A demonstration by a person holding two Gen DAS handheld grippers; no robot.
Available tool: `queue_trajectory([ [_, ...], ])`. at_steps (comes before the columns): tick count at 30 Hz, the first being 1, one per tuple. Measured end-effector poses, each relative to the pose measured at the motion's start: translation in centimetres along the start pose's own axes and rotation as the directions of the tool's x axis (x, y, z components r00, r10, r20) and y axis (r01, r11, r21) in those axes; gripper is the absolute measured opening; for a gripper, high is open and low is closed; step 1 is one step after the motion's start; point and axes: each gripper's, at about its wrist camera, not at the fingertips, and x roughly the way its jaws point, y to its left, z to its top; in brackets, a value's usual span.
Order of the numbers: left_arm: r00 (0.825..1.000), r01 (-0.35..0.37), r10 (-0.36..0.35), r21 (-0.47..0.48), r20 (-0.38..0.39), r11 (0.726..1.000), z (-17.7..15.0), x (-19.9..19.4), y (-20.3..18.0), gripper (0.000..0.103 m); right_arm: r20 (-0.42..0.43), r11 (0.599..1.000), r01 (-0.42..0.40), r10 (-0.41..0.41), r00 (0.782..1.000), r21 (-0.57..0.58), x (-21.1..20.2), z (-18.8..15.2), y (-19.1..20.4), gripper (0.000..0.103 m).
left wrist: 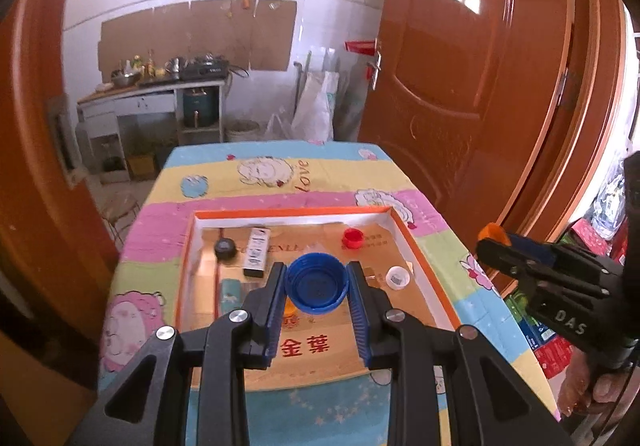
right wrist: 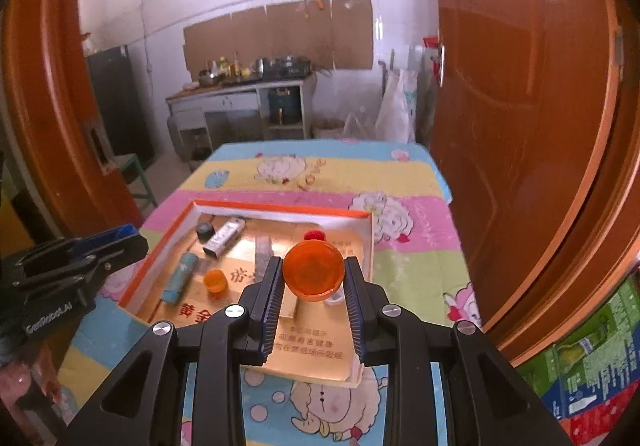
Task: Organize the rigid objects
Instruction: 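Carry the orange cap and blue cap over the tray with both grippers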
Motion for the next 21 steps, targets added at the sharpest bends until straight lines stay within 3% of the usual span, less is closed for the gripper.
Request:
queue_trajectory([
  [9,0.989,0.045,-0.043,0.006,-0.143,0.999,-2.4,5.5,-0.5,0.03,-0.173,0.999,0.006,-0.013,0.985,-0.042,7.3,-2.4,-0.4,0.03],
  [21,0.969,0.06,-0.053,0.02,-0.243,0.998,-4.9,8.7,-0.4,0.03,-0.262,0.997,0.01,-0.03,0.965,-0.077,11.5,-4.4,-0.1,0.03],
])
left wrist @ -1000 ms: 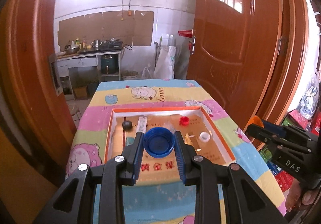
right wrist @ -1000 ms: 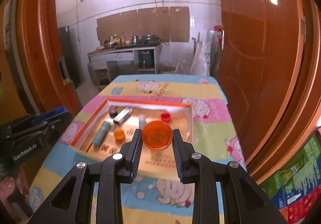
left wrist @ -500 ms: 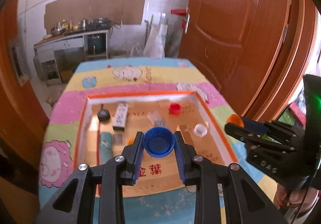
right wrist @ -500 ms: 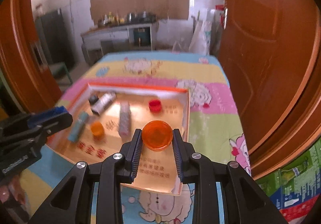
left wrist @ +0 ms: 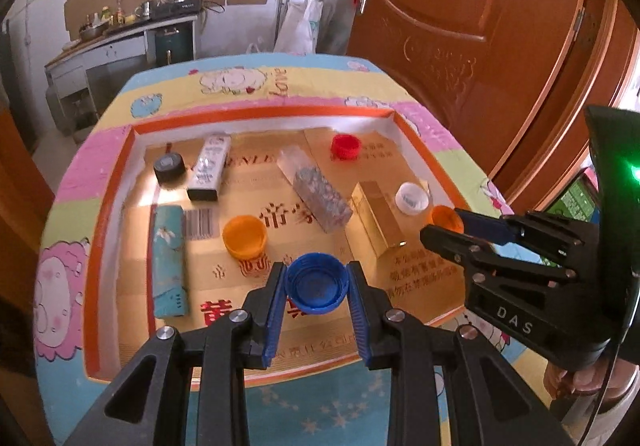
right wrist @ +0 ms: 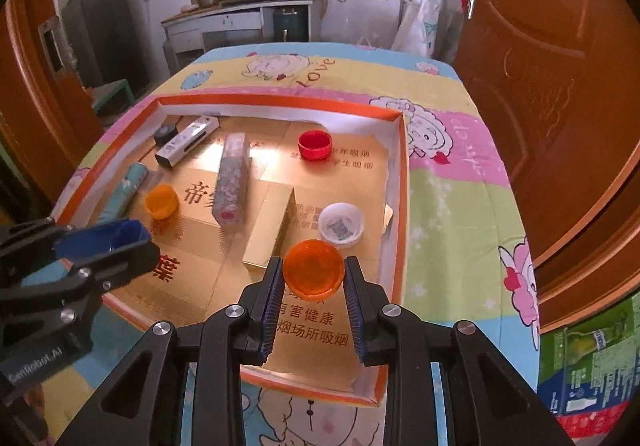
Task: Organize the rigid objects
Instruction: 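Carry the orange cap and blue cap over the tray with both grippers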
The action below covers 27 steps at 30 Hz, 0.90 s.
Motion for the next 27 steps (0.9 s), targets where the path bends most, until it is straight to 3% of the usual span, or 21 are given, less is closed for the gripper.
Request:
queue_trajectory([
  [15,0.998,-0.013,0.013,0.002,-0.054,1.0,-0.3,1.8,0.5,0.03,-0.04,1.0,0.012,-0.012,0.999,0.003,2.0,-0.3,0.0,0.03],
  [27,0.991,-0.12,0.121,0.029,-0.047,0.992,-0.4,2.5,0.8,0.03,-0.038,1.0,0.002,-0.002,0.999,0.008,2.2,-0.3,0.1,0.03],
])
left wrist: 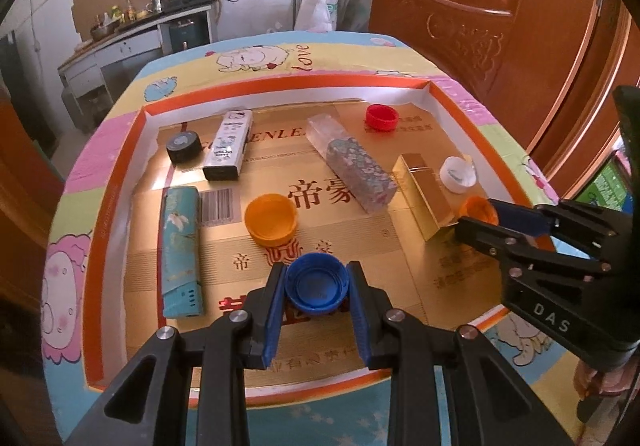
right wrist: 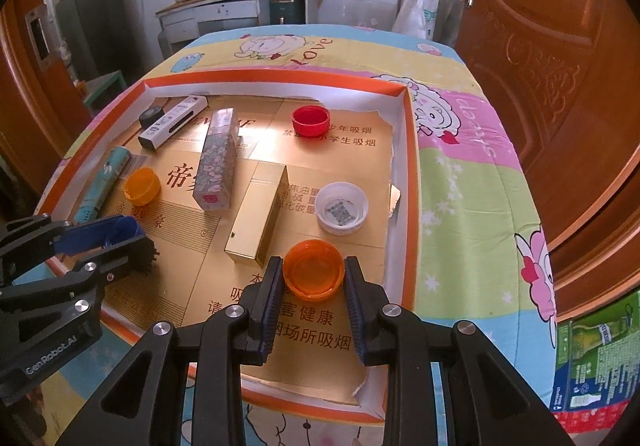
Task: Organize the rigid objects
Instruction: 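Carry the orange cap and blue cap over the tray with both grippers, then open the right gripper dropping the orange cap while the left gripper releases the blue cap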
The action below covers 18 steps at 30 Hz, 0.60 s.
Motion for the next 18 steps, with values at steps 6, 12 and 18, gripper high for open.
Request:
queue_trajectory([
  [6,0.999,-0.053,0.052,0.023,0.015,0.998,-0.01,0.23,-0.15,0.03,0.002,1.0,0.001,-0.001,1.0,0.0,0.02,-0.03,0.06,0.03],
  [12,0.998,-0.053,0.053,0.017,0.038,0.998,-0.01,0.45,0.07,0.031,0.001,1.0,0.002,-0.002,1.0,-0.001,0.06,-0.04,0.06,0.031],
  [18,0.998,-0.047,0.046,0.012,0.042,0.999,0.05,0.5,0.08,0.032,0.011,1.0,-0.012,0.012,1.0,0.003,0.02,-0.11,-0.07,0.031],
])
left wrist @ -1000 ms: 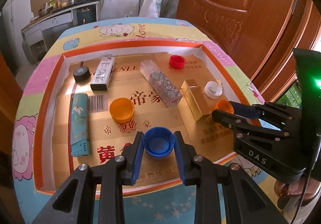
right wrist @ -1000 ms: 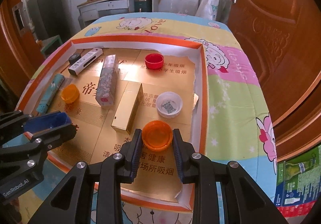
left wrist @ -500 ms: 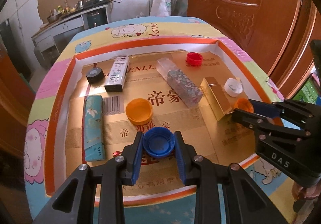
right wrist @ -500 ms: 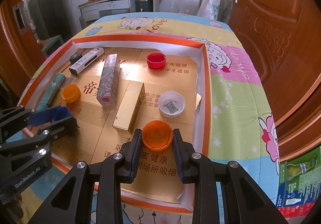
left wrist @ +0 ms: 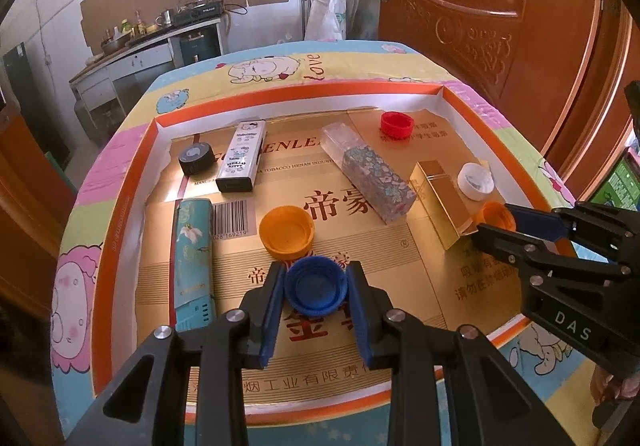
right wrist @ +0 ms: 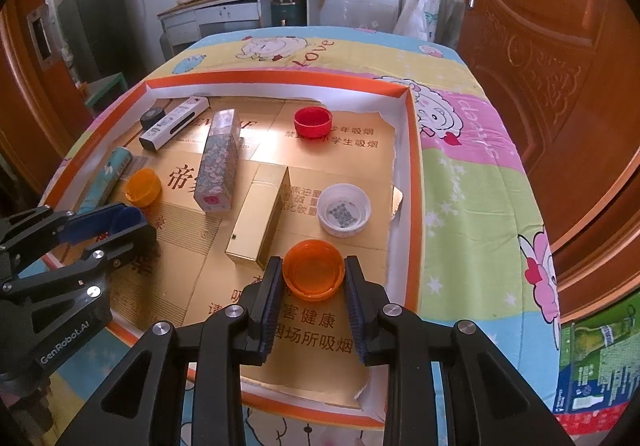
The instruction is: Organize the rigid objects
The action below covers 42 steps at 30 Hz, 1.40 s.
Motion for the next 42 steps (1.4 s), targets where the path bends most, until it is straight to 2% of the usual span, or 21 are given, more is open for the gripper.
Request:
queue_trajectory([
  [5,0.999,0.039,-0.039,-0.012,0.001,0.999,0.0,-0.1,0.2,0.044,0.009,1.0,-0.018,0.018,1.0,0.0,-0.1,0.0,-0.1,0.035],
  [7,0.999,0.043,-0.043,-0.019,0.002,0.999,0.0,-0.1,0.4,0.046,0.013,1.0,-0.026,0.026,1.0,-0.005,-0.1,0.0,-0.1,0.037],
  [11,0.999,0.04,-0.04,-0.025,0.004,0.999,0.0,-0.2,0.6,0.046,0.02,0.999,-0.033,0.033,0.999,-0.003,-0.2,0.0,0.0,0.04],
  [17,0.997,0.073,-0.072,-0.049,0.017,0.996,-0.1,-0.7,1.0,0.046,0.037,0.999,-0.034,0.033,0.999,0.014,-0.6,-0.1,-0.2,0.041],
  [21,0.997,0.061,-0.059,-0.065,0.046,0.996,-0.1,-1.5,1.5,0.046,0.051,0.999,-0.036,0.035,0.998,0.023,-1.1,-0.4,-0.4,0.043],
  [27,0.996,0.051,-0.045,-0.089,0.074,0.995,-0.4,-2.6,2.2,0.046,0.093,0.998,-0.037,0.032,0.995,0.048,-2.4,-0.6,-0.6,0.045],
  [32,0.994,0.075,-0.063,-0.128,0.094,0.989,-0.9,-3.7,2.8,0.046,0.139,0.996,-0.061,0.051,0.989,0.062,-4.4,-0.9,-0.4,0.046],
  [42,0.982,0.05,-0.021,-0.154,0.188,0.987,-3.7,-8.4,3.2,0.046,0.216,0.996,-0.053,0.038,0.976,0.065,-8.3,-4.0,1.6,0.047],
])
